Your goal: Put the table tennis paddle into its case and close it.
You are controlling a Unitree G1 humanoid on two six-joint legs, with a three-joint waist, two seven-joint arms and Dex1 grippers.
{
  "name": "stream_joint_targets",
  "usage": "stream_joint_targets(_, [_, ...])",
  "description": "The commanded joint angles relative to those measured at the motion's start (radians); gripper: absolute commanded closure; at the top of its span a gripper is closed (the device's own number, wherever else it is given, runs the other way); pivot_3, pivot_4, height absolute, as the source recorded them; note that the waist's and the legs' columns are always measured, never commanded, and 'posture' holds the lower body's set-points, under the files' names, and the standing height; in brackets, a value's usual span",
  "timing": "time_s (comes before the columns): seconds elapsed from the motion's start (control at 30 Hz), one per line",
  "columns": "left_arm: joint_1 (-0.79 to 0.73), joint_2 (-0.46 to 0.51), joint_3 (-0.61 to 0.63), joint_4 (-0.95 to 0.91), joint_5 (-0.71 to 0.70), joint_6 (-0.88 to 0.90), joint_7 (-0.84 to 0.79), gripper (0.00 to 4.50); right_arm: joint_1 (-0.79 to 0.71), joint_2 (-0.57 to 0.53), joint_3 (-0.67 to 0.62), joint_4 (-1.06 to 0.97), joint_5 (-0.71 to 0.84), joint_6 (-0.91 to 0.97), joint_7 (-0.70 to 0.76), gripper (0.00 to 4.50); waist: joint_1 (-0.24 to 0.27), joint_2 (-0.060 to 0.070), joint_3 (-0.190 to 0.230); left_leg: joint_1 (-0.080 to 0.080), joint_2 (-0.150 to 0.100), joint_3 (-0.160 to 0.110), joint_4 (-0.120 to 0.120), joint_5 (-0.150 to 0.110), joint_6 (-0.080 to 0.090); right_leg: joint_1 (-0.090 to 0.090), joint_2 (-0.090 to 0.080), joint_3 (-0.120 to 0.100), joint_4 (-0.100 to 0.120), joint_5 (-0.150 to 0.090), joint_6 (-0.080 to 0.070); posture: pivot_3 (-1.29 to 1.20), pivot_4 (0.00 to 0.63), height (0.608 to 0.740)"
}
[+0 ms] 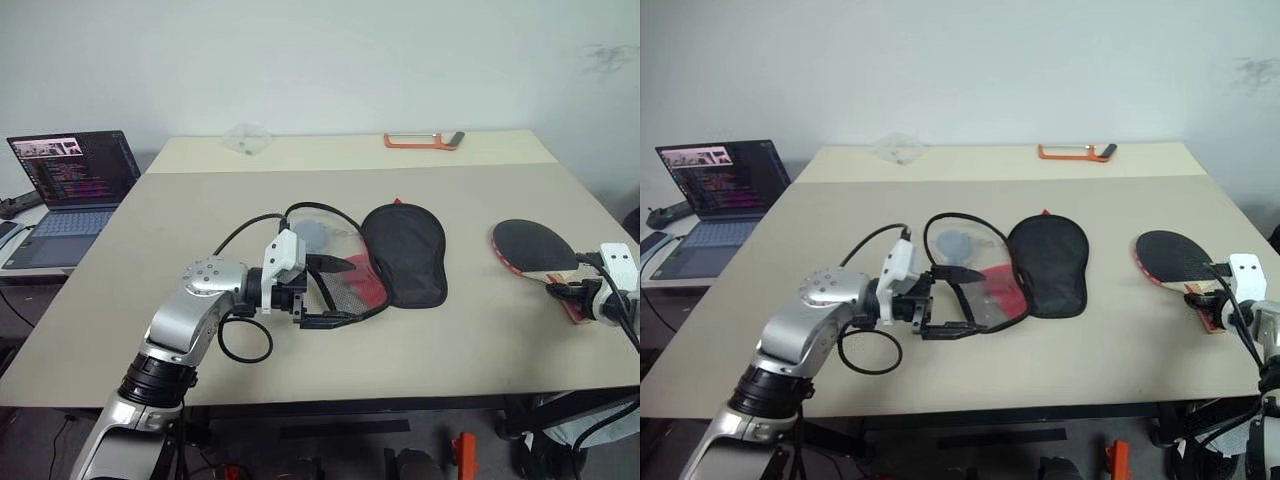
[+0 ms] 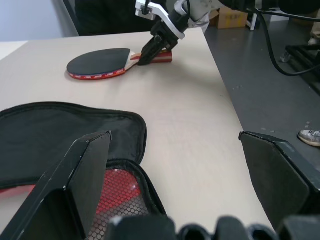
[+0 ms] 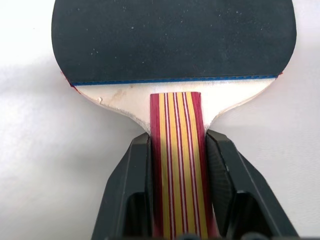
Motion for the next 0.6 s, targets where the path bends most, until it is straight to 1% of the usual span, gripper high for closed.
stream_joint_targets(0.03, [0.005, 0.028, 0.06, -0.005, -0.017, -0.005, 0.011, 0.0, -0.033, 0.021, -0.035, -0.221, 0.072, 0.091, -0.012, 3.42, -0.005, 0.001, 0.0, 0.0, 0.001, 0.001, 0.0, 0.0, 0.0, -0.001, 0.001, 0.001, 0.0, 0.0, 0.0, 0.0, 0.15, 0.74])
stream_joint_targets(0.17, [0.012, 0.049, 0.113, 0.018, -0.031, -0.005, 0.027, 0.0, -0.058, 0.087, -0.061, -0.475, 0.138, 0.245, -0.096, 3.42, -0.005, 0.001, 0.001, -0.001, 0.002, 0.001, -0.001, 0.0, 0.0, -0.003, 0.002, 0.002, 0.001, 0.001, -0.001, 0.0, 0.15, 0.74])
stream_joint_targets(0.2, [0.014, 0.057, 0.122, 0.022, -0.03, -0.006, 0.028, 0.0, -0.065, 0.121, -0.064, -0.543, 0.161, 0.291, -0.125, 3.42, -0.005, 0.001, 0.001, -0.001, 0.002, 0.001, 0.0, 0.0, 0.0, -0.003, 0.003, 0.002, 0.001, 0.001, -0.001, 0.0, 0.15, 0.74])
stream_joint_targets(0.23, [0.015, 0.065, 0.131, 0.026, -0.031, -0.005, 0.026, 0.0, -0.068, 0.162, -0.061, -0.605, 0.177, 0.331, -0.162, 3.42, -0.004, 0.001, 0.001, -0.001, 0.002, 0.001, 0.0, 0.0, 0.0, -0.004, 0.002, 0.002, 0.001, 0.001, -0.001, 0.0, 0.15, 0.74])
stream_joint_targets(0.3, [0.016, 0.085, 0.147, 0.027, -0.035, 0.001, 0.024, 0.0, -0.066, 0.282, -0.044, -0.728, 0.203, 0.415, -0.249, 3.42, -0.004, 0.001, 0.001, -0.002, 0.003, 0.0, -0.001, 0.0, 0.0, -0.004, 0.003, 0.002, 0.001, 0.001, -0.001, 0.0, 0.15, 0.74])
stream_joint_targets(0.37, [0.016, 0.098, 0.165, 0.028, -0.039, 0.004, 0.028, 0.0, -0.057, 0.388, -0.02, -0.81, 0.201, 0.462, -0.328, 3.42, -0.001, 0.001, 0.001, -0.002, 0.003, -0.001, -0.001, -0.001, -0.001, -0.005, 0.004, 0.002, 0.001, 0.001, -0.001, 0.0, 0.15, 0.74])
stream_joint_targets(0.47, [0.015, 0.113, 0.186, 0.03, -0.044, 0.012, 0.037, 0.0, -0.061, 0.506, 0.005, -0.842, 0.174, 0.471, -0.426, 3.42, 0.007, 0.001, 0.001, -0.004, 0.003, -0.001, -0.001, -0.001, -0.002, -0.007, 0.003, 0.003, 0.001, 0.001, -0.002, 0.0, 0.15, 0.74])
stream_joint_targets(0.5, [0.02, 0.118, 0.19, 0.03, -0.041, 0.011, 0.037, 0.0, -0.064, 0.522, 0.035, -0.833, 0.145, 0.446, -0.451, 3.42, 0.01, 0.001, 0.001, -0.005, 0.002, 0.0, -0.001, -0.001, -0.002, -0.008, 0.003, 0.003, 0.001, 0.001, -0.002, 0.0, 0.15, 0.74])
stream_joint_targets(0.6, [0.032, 0.125, 0.19, 0.028, -0.038, 0.006, 0.034, 0.0, -0.086, 0.57, 0.046, -0.791, 0.118, 0.423, -0.506, 3.42, 0.013, 0.001, 0.001, -0.006, 0.001, 0.0, -0.001, -0.001, -0.002, -0.01, 0.003, 0.003, 0.001, 0.001, -0.002, 0.0, 0.15, 0.74])
